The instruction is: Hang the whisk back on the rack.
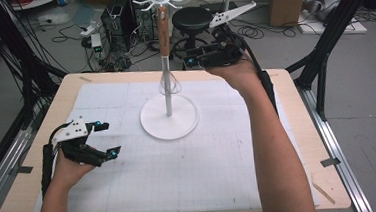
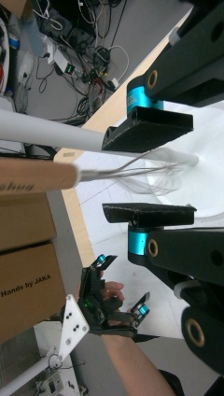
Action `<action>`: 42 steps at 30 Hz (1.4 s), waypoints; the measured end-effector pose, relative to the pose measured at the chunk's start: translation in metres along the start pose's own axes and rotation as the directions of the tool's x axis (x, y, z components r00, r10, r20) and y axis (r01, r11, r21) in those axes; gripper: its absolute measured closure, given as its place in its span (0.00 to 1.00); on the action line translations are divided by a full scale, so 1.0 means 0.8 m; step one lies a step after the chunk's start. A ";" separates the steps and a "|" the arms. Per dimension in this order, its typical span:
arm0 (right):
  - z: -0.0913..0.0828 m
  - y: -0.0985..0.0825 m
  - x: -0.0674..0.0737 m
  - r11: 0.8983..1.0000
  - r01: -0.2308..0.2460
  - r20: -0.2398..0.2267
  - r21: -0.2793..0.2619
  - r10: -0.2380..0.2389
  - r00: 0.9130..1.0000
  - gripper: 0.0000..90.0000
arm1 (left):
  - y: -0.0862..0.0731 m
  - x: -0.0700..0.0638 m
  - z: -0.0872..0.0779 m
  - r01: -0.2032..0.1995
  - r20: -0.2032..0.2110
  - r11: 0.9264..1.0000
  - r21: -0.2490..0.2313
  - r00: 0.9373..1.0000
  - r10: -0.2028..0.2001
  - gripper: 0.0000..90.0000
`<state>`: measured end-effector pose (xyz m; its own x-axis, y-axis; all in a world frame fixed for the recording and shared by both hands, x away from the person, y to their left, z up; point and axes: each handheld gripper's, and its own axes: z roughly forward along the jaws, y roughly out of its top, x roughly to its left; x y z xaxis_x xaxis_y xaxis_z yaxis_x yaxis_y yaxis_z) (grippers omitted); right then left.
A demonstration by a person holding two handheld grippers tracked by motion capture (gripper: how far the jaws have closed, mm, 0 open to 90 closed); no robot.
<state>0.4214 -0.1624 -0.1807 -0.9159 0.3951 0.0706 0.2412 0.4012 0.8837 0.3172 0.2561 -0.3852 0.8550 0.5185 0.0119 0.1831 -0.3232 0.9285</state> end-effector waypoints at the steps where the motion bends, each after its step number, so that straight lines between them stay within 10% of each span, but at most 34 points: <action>1: -0.002 0.000 0.001 1.000 0.005 0.000 0.002 -0.005 1.000 0.69 | 0.000 0.000 0.000 0.000 0.000 1.000 -0.001 1.000 0.000 0.08; 42: -0.076 -0.122 0.050 0.997 0.020 0.114 -0.068 -0.013 0.993 0.39 | 0.002 -0.003 0.000 -0.004 0.002 1.000 -0.006 1.000 0.004 0.08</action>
<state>0.3417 -0.2363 -0.2358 -0.8764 0.4815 0.0064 0.2002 0.3523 0.9142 0.3155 0.2540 -0.3838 0.8566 0.5158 0.0147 0.1772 -0.3207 0.9305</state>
